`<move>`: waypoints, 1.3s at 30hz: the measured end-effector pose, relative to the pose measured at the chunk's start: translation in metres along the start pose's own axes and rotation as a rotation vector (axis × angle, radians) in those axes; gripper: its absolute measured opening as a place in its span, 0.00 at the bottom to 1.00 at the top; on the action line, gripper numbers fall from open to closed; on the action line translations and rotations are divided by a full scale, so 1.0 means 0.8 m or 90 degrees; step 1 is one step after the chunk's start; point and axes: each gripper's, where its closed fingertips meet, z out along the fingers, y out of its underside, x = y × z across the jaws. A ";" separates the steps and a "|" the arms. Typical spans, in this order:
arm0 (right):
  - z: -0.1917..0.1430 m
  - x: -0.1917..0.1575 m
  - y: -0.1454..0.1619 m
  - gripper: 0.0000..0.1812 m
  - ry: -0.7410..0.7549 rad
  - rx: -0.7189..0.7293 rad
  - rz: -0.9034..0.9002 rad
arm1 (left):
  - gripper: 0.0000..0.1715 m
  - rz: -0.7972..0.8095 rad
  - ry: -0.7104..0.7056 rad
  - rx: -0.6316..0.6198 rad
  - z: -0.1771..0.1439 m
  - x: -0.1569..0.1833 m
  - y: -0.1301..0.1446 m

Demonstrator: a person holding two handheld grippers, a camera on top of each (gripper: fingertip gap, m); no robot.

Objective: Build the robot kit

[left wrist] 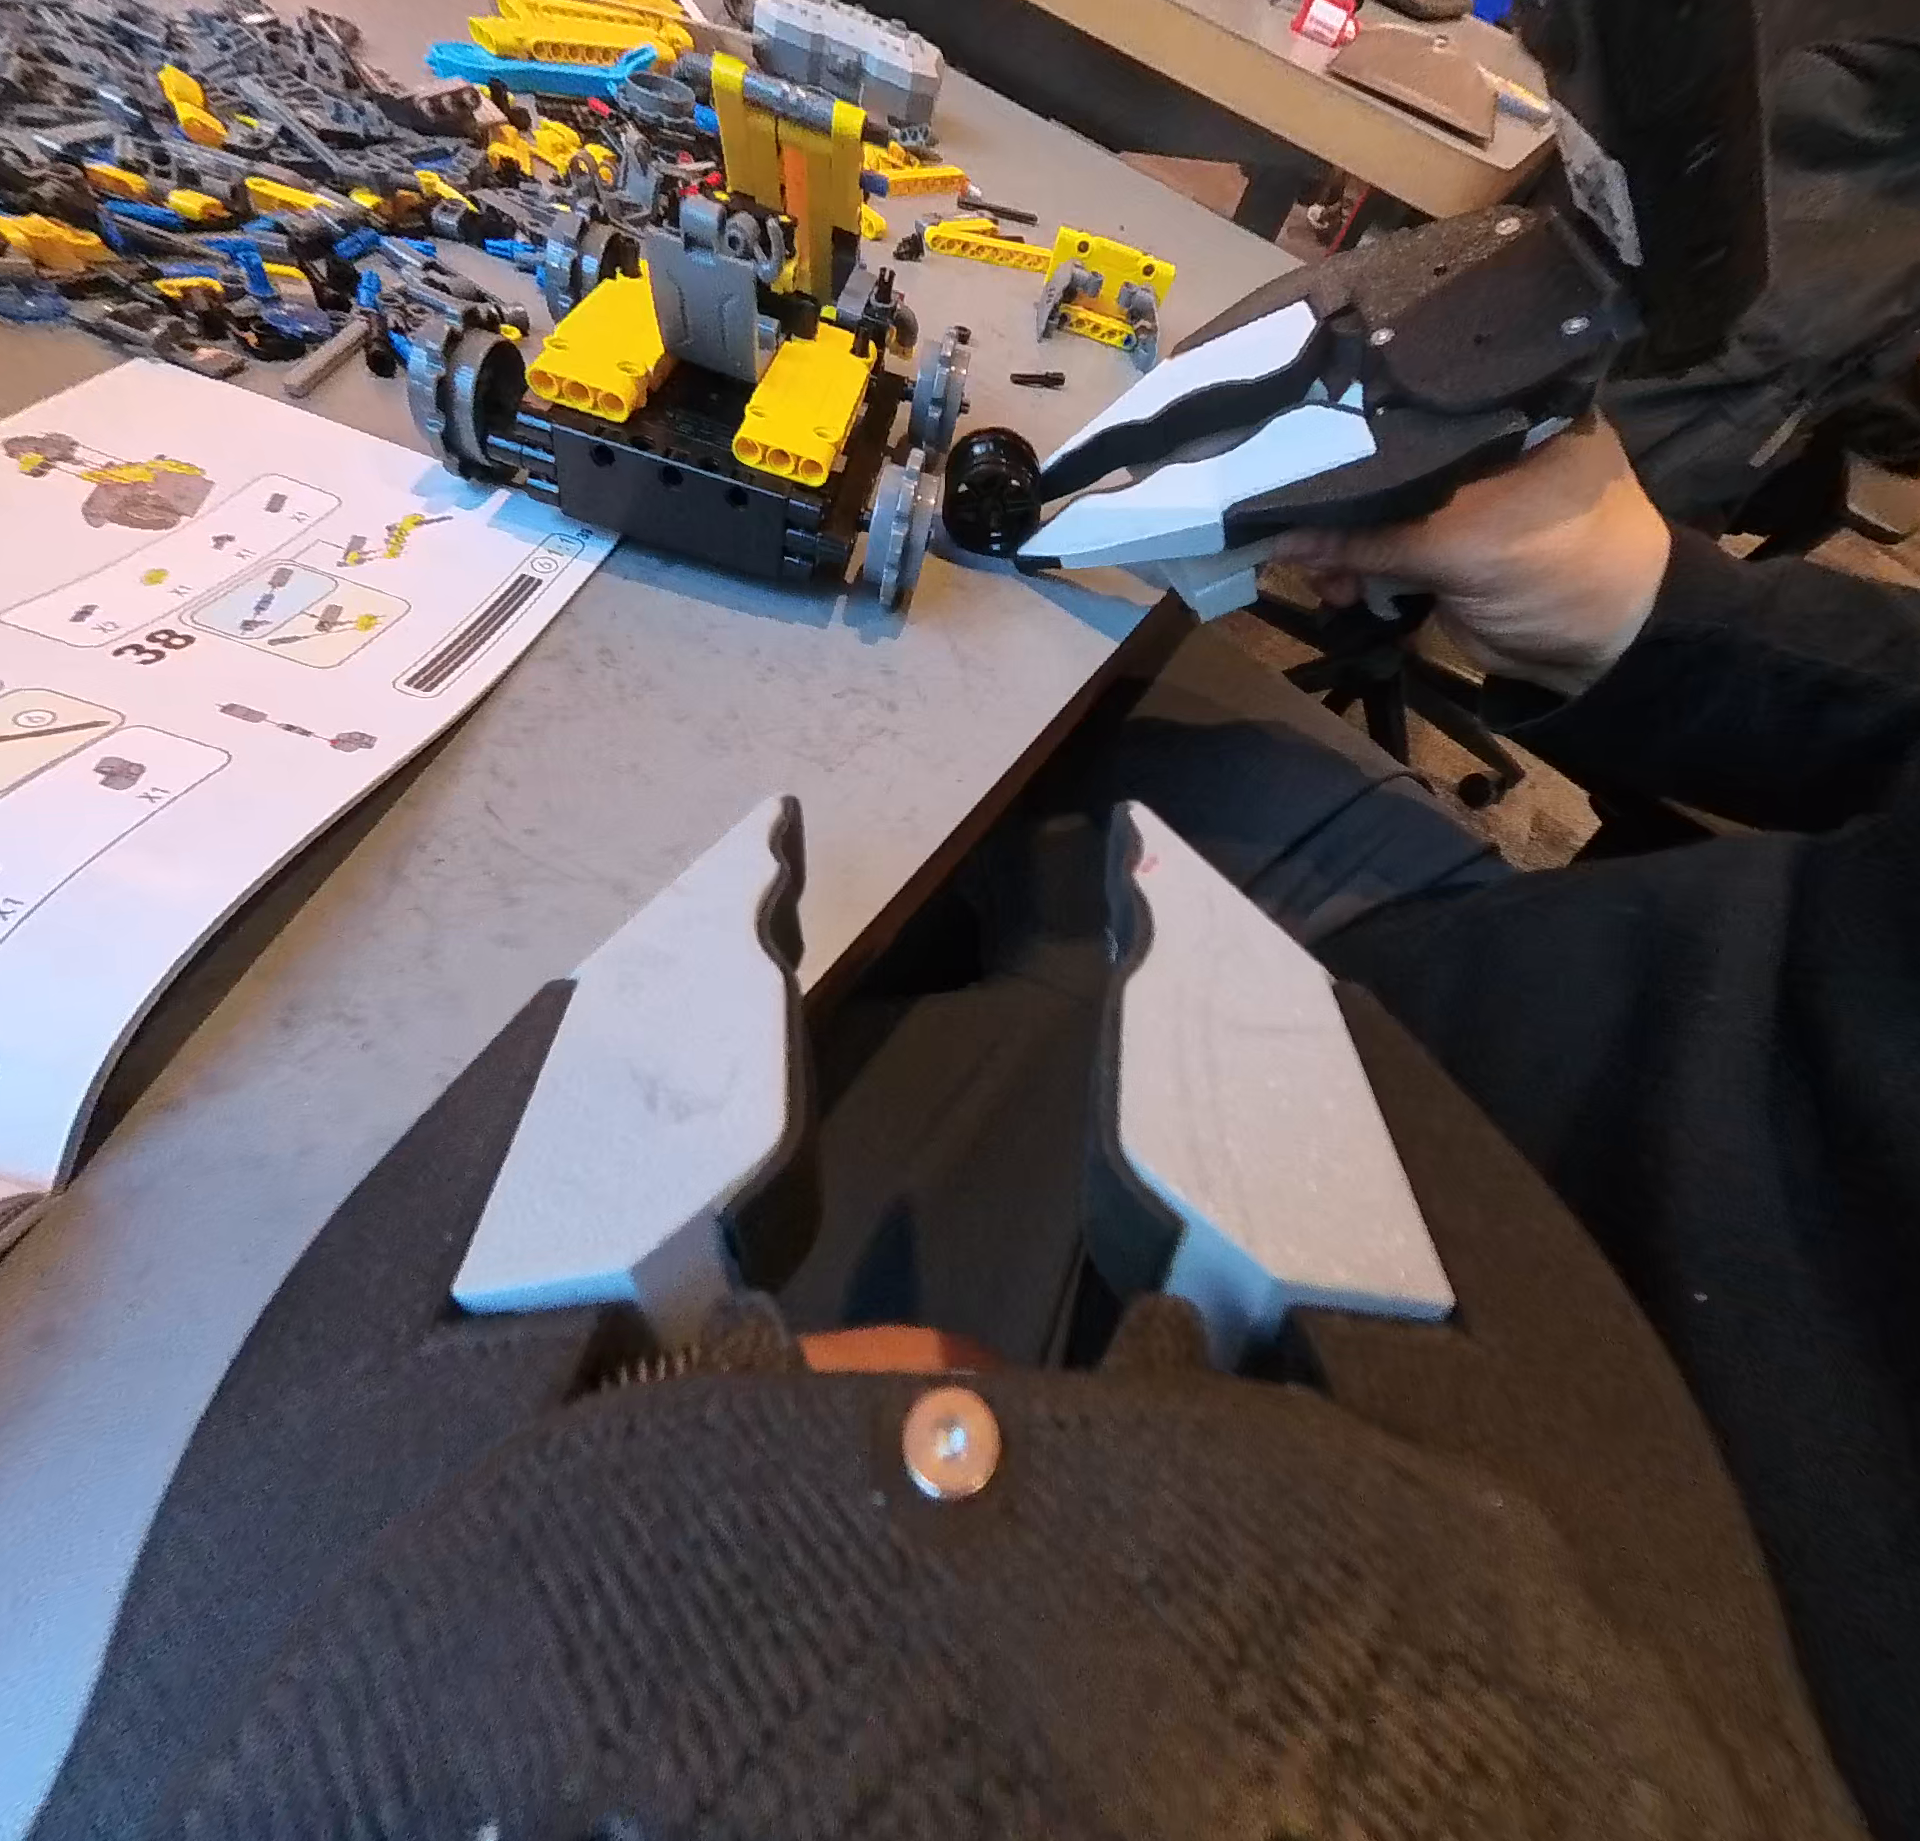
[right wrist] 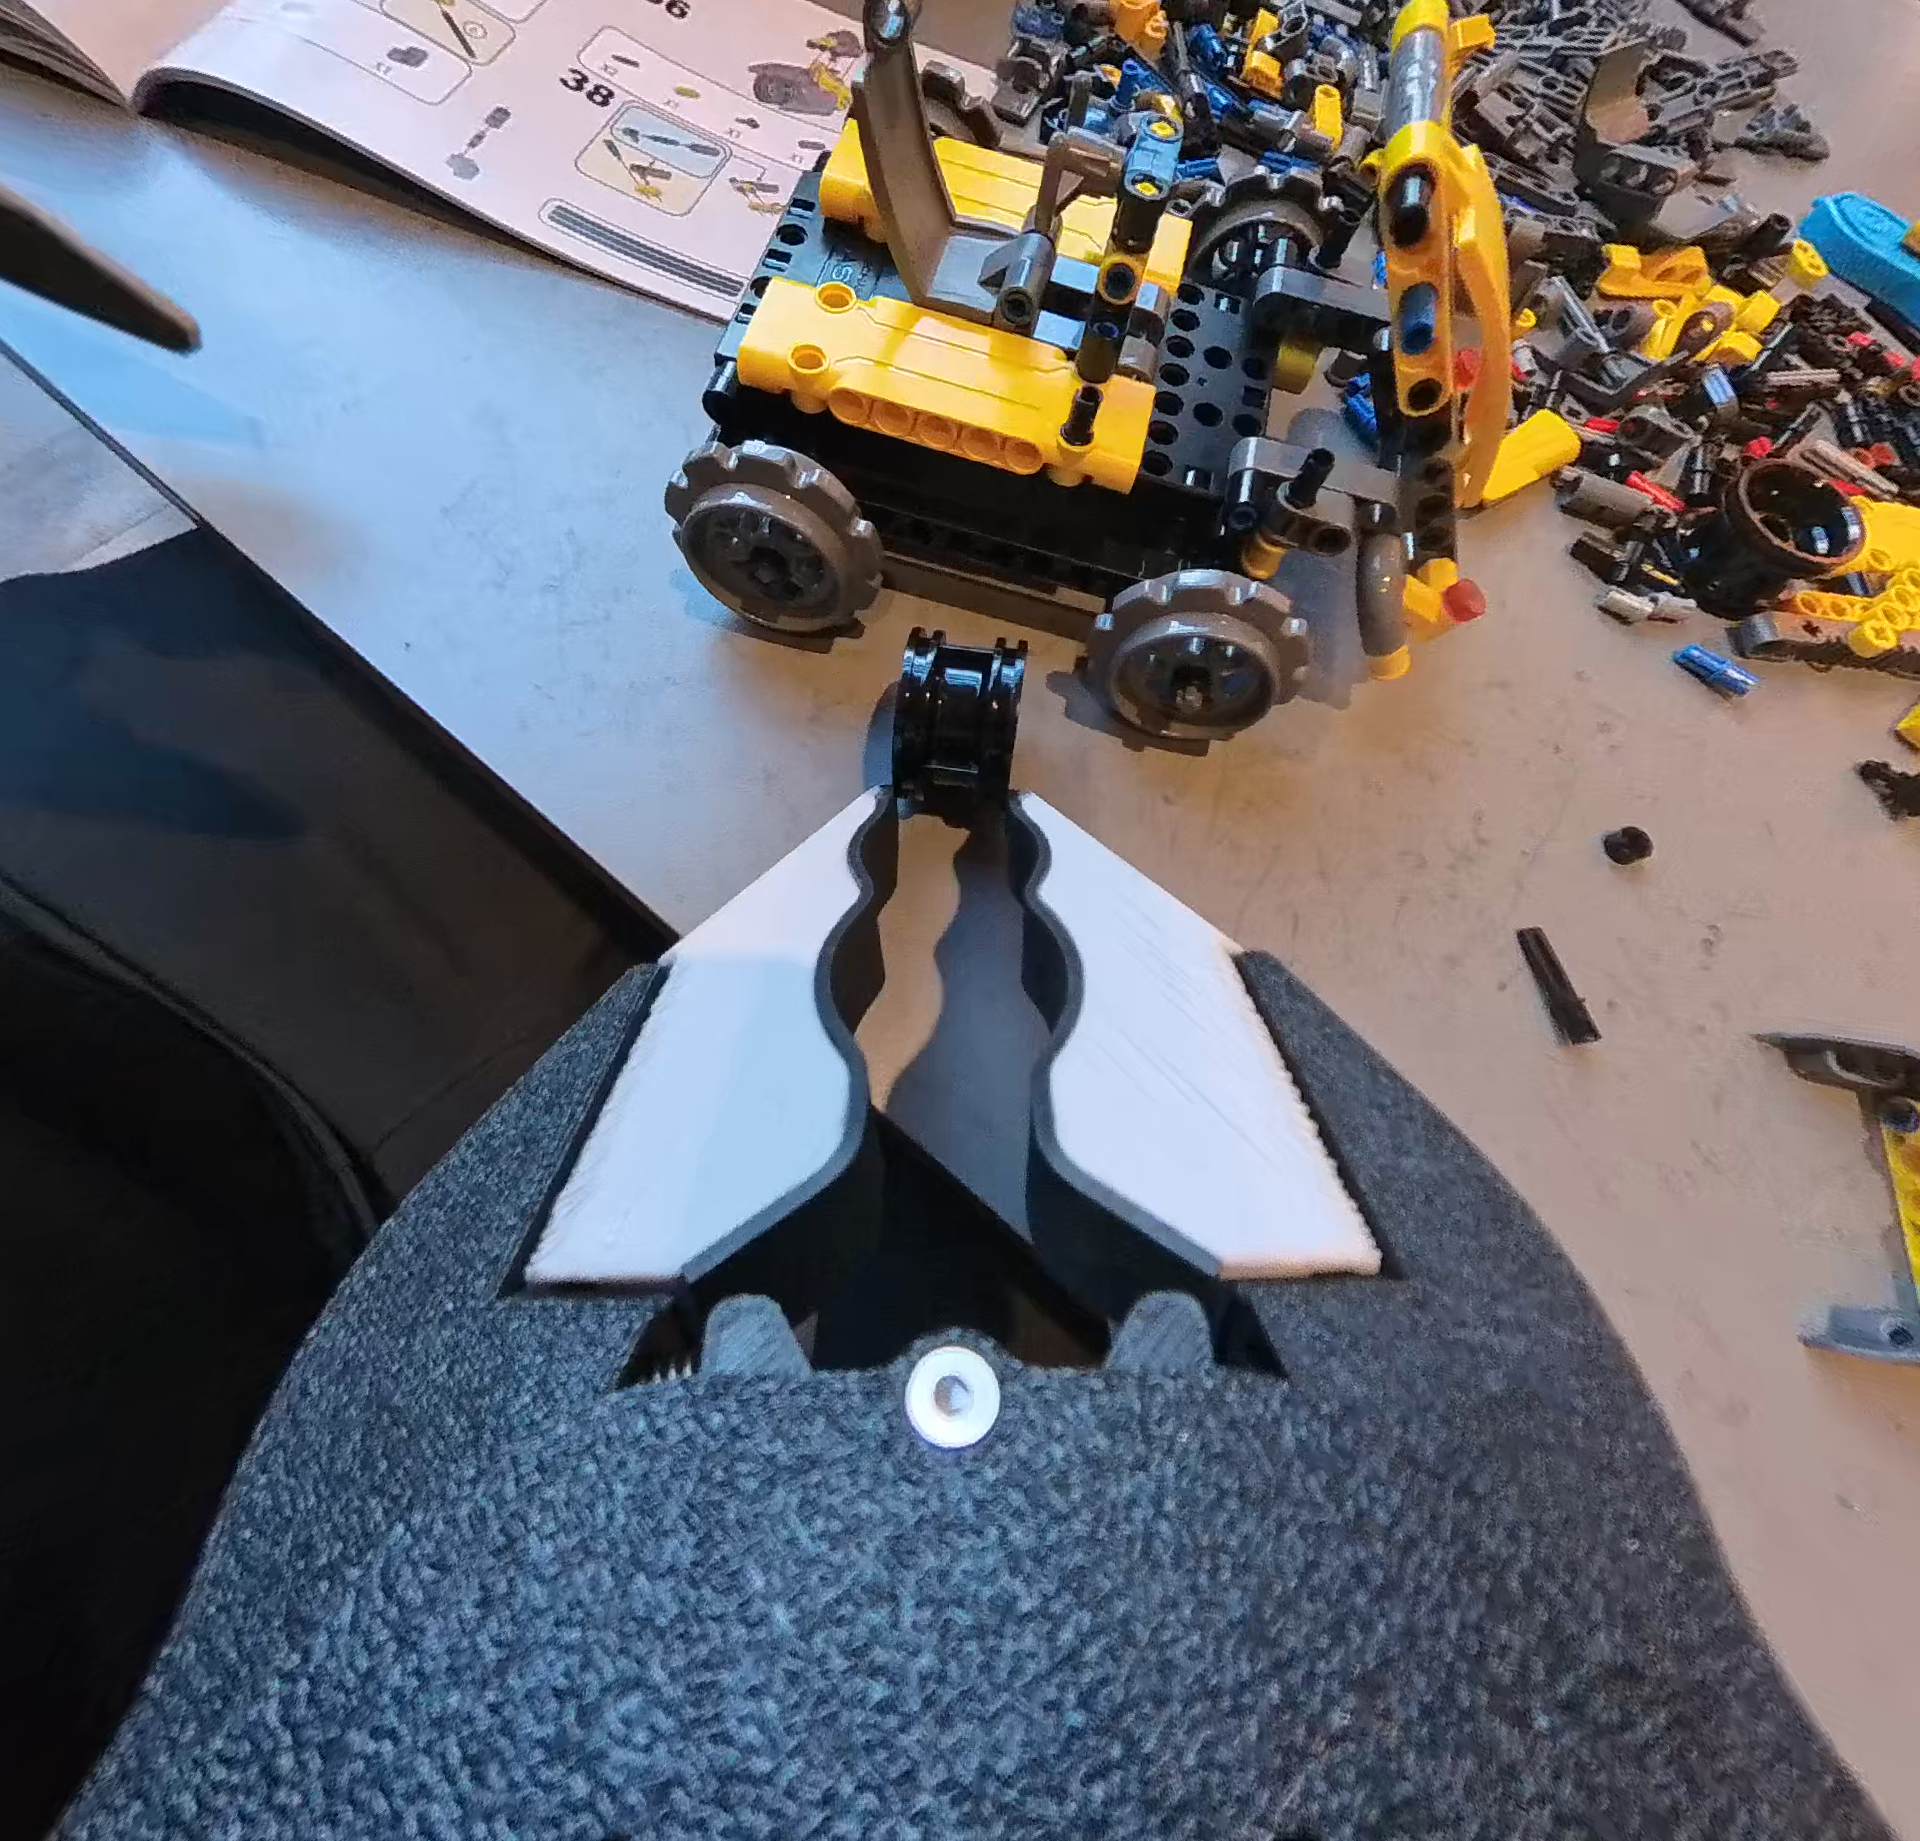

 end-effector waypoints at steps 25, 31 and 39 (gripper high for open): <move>0.005 0.007 0.000 0.11 -0.008 0.012 0.008 | 0.33 -0.024 0.015 -0.031 0.010 -0.005 0.016; 0.004 0.007 0.000 0.11 -0.009 0.011 0.007 | 0.33 -0.023 0.016 -0.033 0.010 -0.004 0.017; 0.003 0.008 0.001 0.12 -0.006 0.007 0.004 | 0.33 -0.021 0.014 -0.032 0.010 -0.004 0.016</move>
